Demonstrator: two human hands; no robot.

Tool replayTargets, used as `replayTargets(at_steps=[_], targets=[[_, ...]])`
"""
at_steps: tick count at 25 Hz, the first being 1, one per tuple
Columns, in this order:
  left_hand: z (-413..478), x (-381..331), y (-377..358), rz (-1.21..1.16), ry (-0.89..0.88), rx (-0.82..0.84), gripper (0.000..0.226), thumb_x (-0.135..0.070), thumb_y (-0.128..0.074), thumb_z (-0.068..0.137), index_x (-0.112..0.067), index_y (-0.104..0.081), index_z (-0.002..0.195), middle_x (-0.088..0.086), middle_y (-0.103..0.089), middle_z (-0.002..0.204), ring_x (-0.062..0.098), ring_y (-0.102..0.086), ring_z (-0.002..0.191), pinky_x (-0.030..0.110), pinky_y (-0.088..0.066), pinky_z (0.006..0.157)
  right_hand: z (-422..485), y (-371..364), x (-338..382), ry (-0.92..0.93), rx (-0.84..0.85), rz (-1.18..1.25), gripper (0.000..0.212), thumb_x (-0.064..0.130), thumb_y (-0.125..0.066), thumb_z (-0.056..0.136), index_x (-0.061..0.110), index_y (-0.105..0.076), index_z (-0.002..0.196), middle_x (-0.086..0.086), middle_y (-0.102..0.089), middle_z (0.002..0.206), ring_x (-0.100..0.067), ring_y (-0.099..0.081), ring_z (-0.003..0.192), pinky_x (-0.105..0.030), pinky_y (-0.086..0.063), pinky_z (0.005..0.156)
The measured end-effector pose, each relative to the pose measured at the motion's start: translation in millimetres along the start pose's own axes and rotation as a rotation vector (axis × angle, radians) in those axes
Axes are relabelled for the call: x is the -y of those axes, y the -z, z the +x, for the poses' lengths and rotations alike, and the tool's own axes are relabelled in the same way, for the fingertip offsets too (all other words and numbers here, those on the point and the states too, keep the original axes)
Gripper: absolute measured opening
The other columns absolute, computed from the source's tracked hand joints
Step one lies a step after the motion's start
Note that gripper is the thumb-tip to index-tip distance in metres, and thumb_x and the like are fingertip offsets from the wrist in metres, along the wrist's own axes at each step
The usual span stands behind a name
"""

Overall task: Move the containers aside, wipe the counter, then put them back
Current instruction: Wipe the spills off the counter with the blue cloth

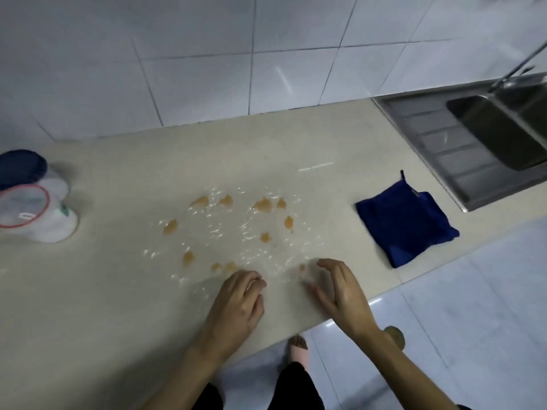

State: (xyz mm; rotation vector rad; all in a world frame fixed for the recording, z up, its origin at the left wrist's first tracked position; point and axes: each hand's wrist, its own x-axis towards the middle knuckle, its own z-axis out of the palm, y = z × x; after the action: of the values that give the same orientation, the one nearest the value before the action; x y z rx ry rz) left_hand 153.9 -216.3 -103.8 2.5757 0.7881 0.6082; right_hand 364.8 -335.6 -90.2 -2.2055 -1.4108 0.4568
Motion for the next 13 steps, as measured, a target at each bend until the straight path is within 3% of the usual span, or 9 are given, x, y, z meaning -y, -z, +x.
replayTargets(at_steps=[4, 7, 10, 13], targets=[[31, -55, -45, 0.074, 0.047, 0.047, 0.025, -0.017, -0.050, 0.085, -0.010, -0.070, 0.097, 0.006, -0.068, 0.101, 0.022, -0.062, 0.100, 0.028, -0.039, 0.099, 38, 39, -88, 0.035, -0.075, -0.095, 0.046, 0.046, -0.054, 0.092, 0.014, -0.055, 0.125, -0.003, -0.055, 0.134, -0.020, -0.052, 0.121, -0.040, -0.045, 0.104], [50, -79, -65, 0.116, 0.130, 0.088, 0.028, -0.018, -0.048, 0.086, -0.006, -0.070, 0.098, 0.009, -0.069, 0.104, 0.027, -0.066, 0.101, 0.032, -0.039, 0.099, 85, 66, -149, -0.115, -0.147, -0.268, 0.057, 0.043, -0.056, 0.092, 0.013, -0.045, 0.139, -0.017, -0.035, 0.152, -0.035, -0.031, 0.141, -0.052, -0.026, 0.115], [57, -95, -74, 0.117, 0.226, 0.107, 0.022, -0.015, -0.054, 0.086, -0.006, -0.069, 0.100, 0.011, -0.067, 0.106, 0.029, -0.064, 0.103, 0.033, -0.038, 0.100, 111, 77, -184, -0.354, 0.037, -0.373, 0.077, 0.066, -0.037, 0.090, 0.030, -0.014, 0.153, -0.018, -0.006, 0.162, -0.037, 0.000, 0.149, -0.062, -0.002, 0.118], [51, -96, -72, 0.114, 0.286, 0.081, 0.023, -0.014, -0.054, 0.086, -0.005, -0.068, 0.102, 0.011, -0.066, 0.106, 0.029, -0.063, 0.102, 0.034, -0.038, 0.102, 107, 66, -184, -0.291, 0.076, -0.434, 0.083, 0.077, -0.016, 0.084, 0.034, 0.003, 0.153, -0.017, 0.002, 0.163, -0.039, 0.006, 0.149, -0.066, 0.000, 0.116]])
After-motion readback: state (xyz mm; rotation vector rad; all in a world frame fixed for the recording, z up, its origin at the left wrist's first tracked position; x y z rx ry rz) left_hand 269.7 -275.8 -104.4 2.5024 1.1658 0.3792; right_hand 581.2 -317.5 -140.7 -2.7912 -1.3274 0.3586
